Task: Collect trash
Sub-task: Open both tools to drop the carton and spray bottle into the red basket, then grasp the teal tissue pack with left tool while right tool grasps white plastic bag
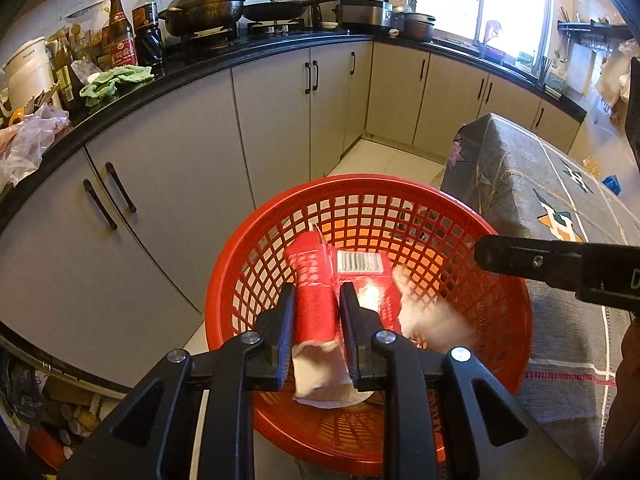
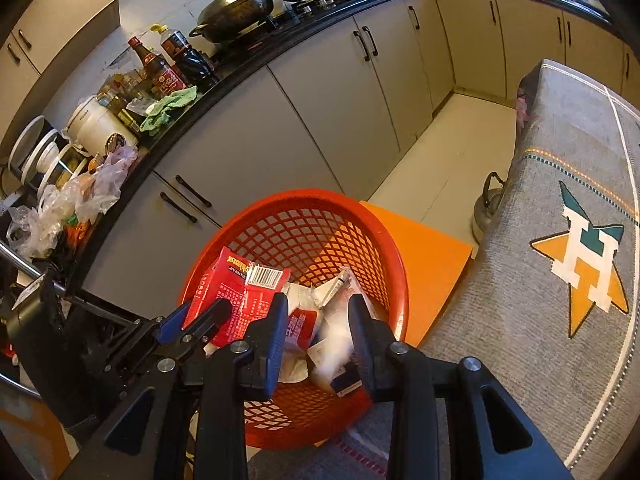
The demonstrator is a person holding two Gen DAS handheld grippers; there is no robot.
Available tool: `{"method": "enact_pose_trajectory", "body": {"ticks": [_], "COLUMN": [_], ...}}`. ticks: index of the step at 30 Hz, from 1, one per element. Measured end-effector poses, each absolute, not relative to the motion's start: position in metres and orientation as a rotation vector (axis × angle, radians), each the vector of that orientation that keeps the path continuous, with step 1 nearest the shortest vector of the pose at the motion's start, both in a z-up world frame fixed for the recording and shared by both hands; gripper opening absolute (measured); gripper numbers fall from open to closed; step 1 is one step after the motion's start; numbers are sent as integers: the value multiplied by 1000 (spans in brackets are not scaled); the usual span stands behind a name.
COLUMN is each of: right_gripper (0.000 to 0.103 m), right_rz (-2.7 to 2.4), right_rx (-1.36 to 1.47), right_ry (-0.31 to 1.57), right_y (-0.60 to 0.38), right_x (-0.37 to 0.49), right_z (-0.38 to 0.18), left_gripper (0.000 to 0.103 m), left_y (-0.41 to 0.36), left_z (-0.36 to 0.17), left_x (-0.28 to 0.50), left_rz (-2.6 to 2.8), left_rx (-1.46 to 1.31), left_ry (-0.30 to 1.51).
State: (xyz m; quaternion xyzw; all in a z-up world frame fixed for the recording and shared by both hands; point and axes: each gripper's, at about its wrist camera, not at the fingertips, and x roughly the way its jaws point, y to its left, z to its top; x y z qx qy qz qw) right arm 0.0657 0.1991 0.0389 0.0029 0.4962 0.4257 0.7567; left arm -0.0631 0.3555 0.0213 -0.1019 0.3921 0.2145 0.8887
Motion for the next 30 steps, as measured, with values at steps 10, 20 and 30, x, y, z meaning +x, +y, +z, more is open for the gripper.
{"method": "enact_pose_trajectory", "body": {"ticks": [10,20,30], "right_gripper": [35,39,39], "right_rz": [923,854,758], "right_rx": [6,1,87], "right_ry": [1024,987,963], "right_y": [175,119,21], "right_x": [49,26,12], "right_z": [58,67,66], "left_gripper": [42,49,50], "left_y": [349,301,228], "left_z": [32,58,69], "left_x": [-75,-89,-81], "left_rz": [461,404,285], "left_rx": [-221,-167,-94], "left_ry": [785,728,725]}}
